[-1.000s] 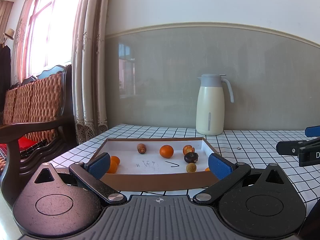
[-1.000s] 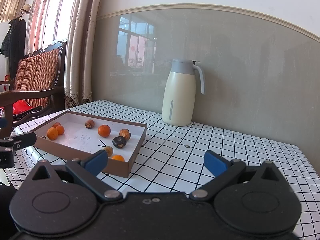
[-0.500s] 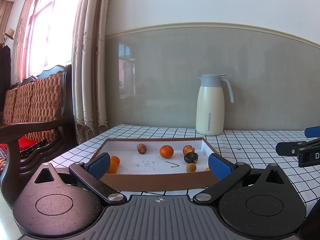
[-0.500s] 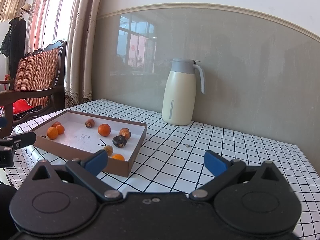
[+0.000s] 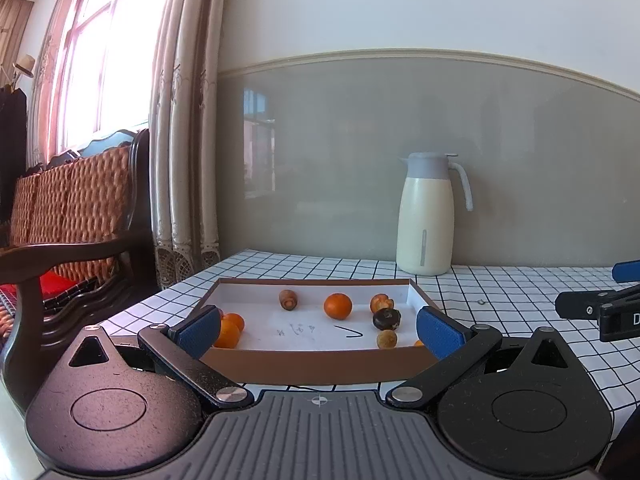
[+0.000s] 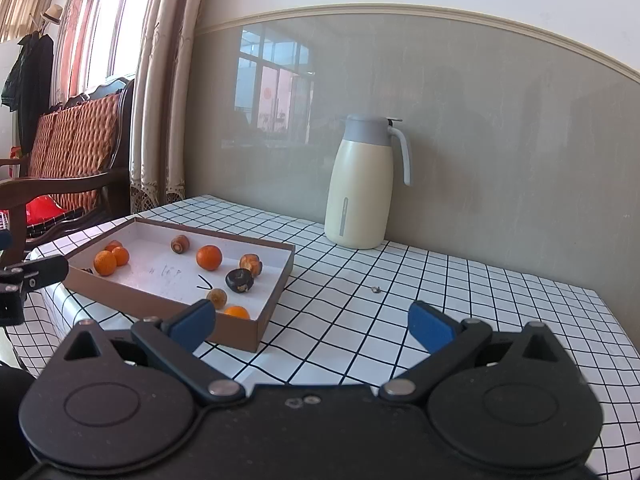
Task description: Organize fruits
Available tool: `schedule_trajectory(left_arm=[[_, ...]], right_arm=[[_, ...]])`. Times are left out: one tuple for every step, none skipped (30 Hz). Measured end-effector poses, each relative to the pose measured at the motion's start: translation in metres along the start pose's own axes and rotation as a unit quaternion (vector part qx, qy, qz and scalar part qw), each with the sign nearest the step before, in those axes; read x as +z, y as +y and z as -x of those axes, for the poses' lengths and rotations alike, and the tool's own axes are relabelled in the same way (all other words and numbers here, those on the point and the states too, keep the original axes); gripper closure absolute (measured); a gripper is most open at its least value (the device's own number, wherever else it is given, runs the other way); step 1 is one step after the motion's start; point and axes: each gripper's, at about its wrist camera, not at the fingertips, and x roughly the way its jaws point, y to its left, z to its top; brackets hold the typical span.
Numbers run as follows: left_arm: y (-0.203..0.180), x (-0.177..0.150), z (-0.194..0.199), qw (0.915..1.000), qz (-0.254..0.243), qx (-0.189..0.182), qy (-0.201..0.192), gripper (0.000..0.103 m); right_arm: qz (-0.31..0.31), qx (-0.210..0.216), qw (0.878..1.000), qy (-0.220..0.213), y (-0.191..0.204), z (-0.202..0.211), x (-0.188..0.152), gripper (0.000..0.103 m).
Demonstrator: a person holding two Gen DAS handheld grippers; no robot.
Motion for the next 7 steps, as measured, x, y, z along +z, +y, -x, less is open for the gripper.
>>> schedule_trajectory(left_arm=[[0.0004,0.0004,0.0002,1.0,0.001,0.001,-0.001,0.0],[0.0,0.0002,0.0004,1.0,0.001,0.001,-0.002,0.0],[-0.0002,0.0,0.0009,1.0,0.001,0.001,-0.003,0.0],[-0.0004,0.0,0.0011,1.0,0.001,0.0,-0.003,0.0],[-0.0006,0.0001,0.0009,1.0,0.0,0.0,-0.001,0.0],[-0.001,0.0003,0.0006,1.0,0.0,0.002,-0.001,0.0],[-0.0008,0.0004,0.0006,1.0,0.0,0.001,0.0,0.0]], right_arm=[[0.0,0.0,1.0,0.0,-0.0001,-0.0001,0.0001,0.006],[0.0,0.0,1.0,0.0,-0.0001,-0.0001,0.0002,0.006],[0.0,0.0,1.0,0.0,0.0001,0.0002,-0.0004,0.006],[0.0,0.0,1.0,0.0,0.0,0.0,0.0002,0.006],[0.0,0.0,1.0,0.0,-0.0001,-0.0001,0.0003,0.006],[0.001,0.0,1.0,0.0,0.0001,0.0,-0.0005,0.006],[0.001,0.0,1.0,0.0,0.0001,0.0,-0.0005,0.006]])
